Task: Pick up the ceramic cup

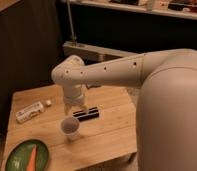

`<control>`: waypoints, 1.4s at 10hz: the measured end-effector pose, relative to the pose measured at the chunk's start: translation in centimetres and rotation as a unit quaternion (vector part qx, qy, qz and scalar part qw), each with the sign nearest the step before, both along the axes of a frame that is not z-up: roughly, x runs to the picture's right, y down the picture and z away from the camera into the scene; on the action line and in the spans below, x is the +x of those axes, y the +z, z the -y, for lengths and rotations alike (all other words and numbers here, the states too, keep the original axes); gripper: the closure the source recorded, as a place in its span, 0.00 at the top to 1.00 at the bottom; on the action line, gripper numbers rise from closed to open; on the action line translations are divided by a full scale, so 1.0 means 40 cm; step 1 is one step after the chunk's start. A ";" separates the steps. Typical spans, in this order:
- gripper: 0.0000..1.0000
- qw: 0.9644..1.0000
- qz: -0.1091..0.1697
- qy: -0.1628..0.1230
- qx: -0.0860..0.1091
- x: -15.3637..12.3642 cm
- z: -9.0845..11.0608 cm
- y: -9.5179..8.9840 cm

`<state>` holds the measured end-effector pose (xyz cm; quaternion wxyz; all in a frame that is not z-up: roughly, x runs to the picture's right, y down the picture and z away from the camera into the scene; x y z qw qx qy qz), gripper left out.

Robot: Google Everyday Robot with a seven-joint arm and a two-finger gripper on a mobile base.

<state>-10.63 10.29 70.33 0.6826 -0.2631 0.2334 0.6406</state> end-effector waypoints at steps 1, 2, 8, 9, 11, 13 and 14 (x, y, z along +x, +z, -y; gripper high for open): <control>0.65 1.000 0.000 0.000 0.000 0.000 0.000 0.000; 0.65 1.000 0.000 0.000 0.000 0.000 0.000 0.000; 0.65 1.000 0.000 0.000 -0.001 0.000 -0.020 0.023; 0.65 1.000 0.000 0.000 0.001 0.000 -0.019 0.024; 0.65 1.000 0.000 0.000 0.001 0.000 -0.019 0.024; 0.65 1.000 0.000 0.000 0.001 0.000 -0.019 0.025; 0.65 1.000 0.000 0.000 0.001 0.000 -0.019 0.024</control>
